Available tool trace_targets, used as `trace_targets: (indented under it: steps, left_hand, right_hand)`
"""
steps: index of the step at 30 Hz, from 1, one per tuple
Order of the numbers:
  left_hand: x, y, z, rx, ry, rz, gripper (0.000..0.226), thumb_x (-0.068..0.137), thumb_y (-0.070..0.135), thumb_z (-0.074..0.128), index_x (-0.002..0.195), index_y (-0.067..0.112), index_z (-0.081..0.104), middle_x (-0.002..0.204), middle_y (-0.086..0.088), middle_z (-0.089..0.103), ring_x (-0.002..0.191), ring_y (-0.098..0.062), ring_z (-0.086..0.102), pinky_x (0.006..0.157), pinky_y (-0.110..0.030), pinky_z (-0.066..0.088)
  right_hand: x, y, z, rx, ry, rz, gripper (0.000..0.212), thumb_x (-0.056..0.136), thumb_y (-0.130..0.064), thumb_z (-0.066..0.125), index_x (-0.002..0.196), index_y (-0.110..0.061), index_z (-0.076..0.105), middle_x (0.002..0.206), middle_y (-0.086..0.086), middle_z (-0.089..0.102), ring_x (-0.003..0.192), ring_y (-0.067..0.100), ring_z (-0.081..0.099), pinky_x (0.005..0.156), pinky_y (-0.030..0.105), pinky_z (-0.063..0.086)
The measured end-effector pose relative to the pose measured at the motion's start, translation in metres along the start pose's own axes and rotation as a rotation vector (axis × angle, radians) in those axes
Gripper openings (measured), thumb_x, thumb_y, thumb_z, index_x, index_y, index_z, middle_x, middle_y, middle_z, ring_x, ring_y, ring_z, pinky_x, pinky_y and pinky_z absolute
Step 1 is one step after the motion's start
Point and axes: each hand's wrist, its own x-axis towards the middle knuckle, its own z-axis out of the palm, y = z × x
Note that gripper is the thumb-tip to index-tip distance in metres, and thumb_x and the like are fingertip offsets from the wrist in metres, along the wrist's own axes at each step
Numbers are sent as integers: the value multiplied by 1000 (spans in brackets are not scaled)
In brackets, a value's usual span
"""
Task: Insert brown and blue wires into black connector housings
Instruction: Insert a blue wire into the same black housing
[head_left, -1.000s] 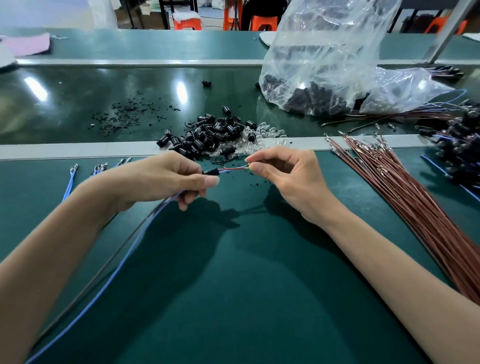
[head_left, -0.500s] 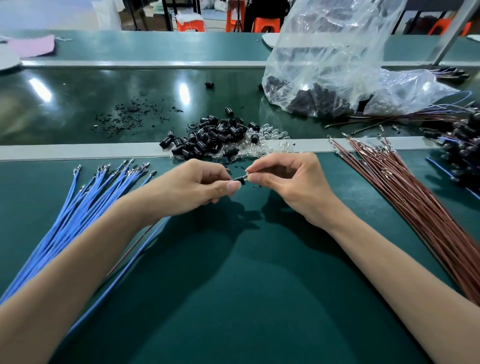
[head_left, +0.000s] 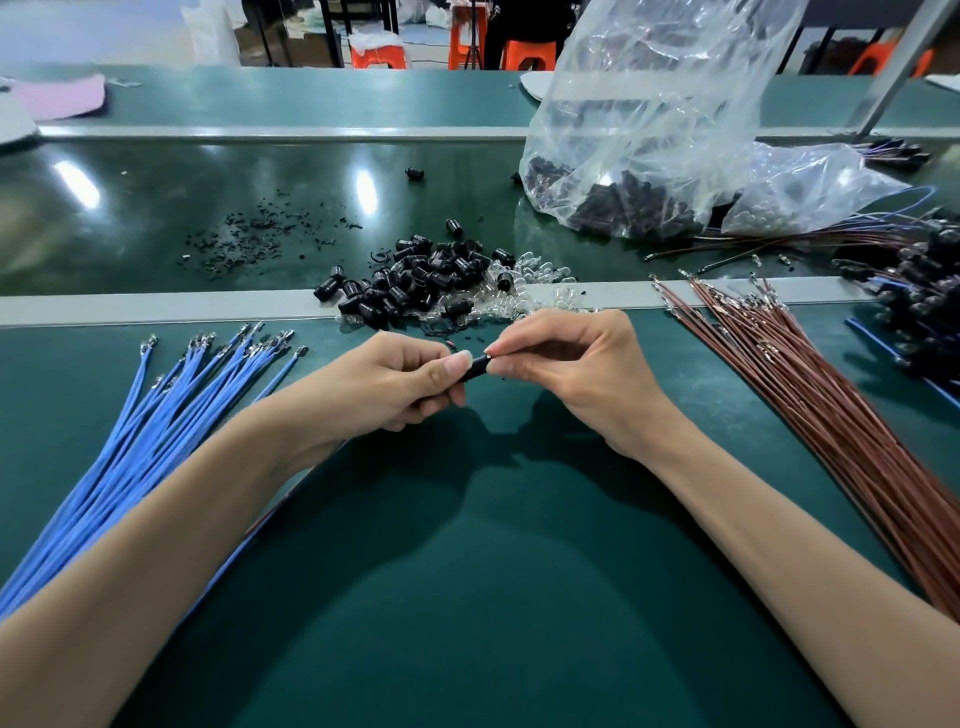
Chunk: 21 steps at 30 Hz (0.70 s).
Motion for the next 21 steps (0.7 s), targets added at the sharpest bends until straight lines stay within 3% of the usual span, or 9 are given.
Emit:
trace_targets:
  steps: [3, 7, 10, 13, 18, 21]
  left_hand:
    - [0, 0, 0, -21, -8, 6, 36, 81, 44, 50, 70, 11, 60, 50, 6, 39, 40, -5, 25, 38, -11, 22]
    - [-2, 1, 0, 4, -78, 22, 31, 83, 41, 52, 69, 16, 63, 52, 6, 43, 44, -5, 27, 42, -11, 21]
    - [-1, 1, 0, 47, -86, -5, 36, 83, 43, 52, 78, 10, 67, 54, 9, 48, 48, -5, 29, 46, -13, 23]
    - [-1, 2, 2, 50, -45, -6, 34, 81, 42, 53, 71, 11, 64, 53, 8, 49, 49, -5, 34, 47, -10, 28]
    - [-1, 5, 2, 84, 2, -2, 34, 81, 43, 52, 64, 14, 61, 47, 6, 44, 45, -7, 32, 44, -11, 27]
    - [0, 5, 1, 87, 26, -16, 36, 91, 32, 50, 61, 12, 57, 44, 8, 40, 42, -5, 31, 42, -10, 26]
  right_hand:
    - [-1, 0, 1, -15, -35, 12, 19, 72, -2, 77, 84, -15, 71, 77, -8, 71, 75, 5, 65, 74, 16, 50]
    - [-3, -1, 4, -159, -191, 43, 31, 72, -18, 80, 101, -21, 71, 94, -1, 73, 88, 13, 69, 84, 26, 53]
    - [-4, 2, 6, -163, -181, 27, 20, 77, -11, 77, 97, -13, 74, 80, 1, 74, 75, 11, 70, 75, 21, 54]
    - [-5, 3, 8, -126, -151, 28, 11, 79, -6, 74, 90, -7, 73, 75, 5, 73, 67, 17, 70, 69, 23, 56]
    - [-5, 0, 5, -159, -131, 47, 10, 81, -10, 73, 85, -18, 70, 70, -7, 71, 60, 10, 68, 61, 17, 51]
    - [-4, -1, 3, -166, -113, 70, 8, 81, -10, 72, 83, -18, 69, 70, -1, 71, 59, 10, 68, 61, 17, 50]
